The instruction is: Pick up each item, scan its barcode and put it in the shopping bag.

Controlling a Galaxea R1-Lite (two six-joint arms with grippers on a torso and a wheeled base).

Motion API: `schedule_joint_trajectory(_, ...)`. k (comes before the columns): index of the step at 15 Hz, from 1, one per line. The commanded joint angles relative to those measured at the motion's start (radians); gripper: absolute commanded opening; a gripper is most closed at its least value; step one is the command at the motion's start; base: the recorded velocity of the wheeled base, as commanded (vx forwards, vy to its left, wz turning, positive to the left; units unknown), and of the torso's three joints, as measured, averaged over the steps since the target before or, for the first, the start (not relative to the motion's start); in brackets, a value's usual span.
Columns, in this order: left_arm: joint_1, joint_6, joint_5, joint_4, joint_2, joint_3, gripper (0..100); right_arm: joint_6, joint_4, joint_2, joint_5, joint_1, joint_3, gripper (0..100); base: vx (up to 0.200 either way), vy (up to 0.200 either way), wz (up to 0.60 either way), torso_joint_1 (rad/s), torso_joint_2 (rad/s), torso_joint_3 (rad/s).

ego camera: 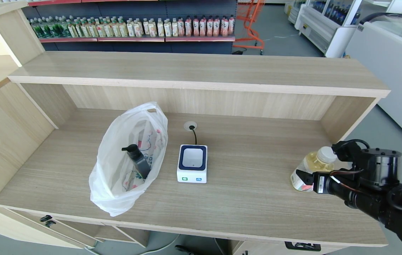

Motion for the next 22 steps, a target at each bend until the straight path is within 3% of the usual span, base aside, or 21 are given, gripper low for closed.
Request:
schedule_joint_trajectory(1,0.000,0.000,0.000,0.000,0.001,0.000,100,0.000,-0.031,0.048,0.003,0.002,-0.015,100,0.000,0.000,0.00,0.000,0.00,0.000)
schedule_joint_trajectory(17,0.000,0.000,0.000,0.000,0.001,0.000,100,-0.066,-0.171,0.157,0.107,0.013,-0.106,100,0.000,0.000,0.00,0.000,0.00,0.000)
schedule_joint_trajectory(18,0.000,0.000,0.000,0.000,0.000,0.000,100,-0.072,-0.207,0.159,0.149,0.013,-0.103,0,0.000,0.000,0.00,0.000,0.00,0.000)
schedule_joint_trajectory(22,0.000,0.000,0.000,0.000,0.000,0.000,100,-0.150,-0.218,0.162,0.152,0.010,-0.104,0,0.000,0.000,0.00,0.000,0.00,0.000)
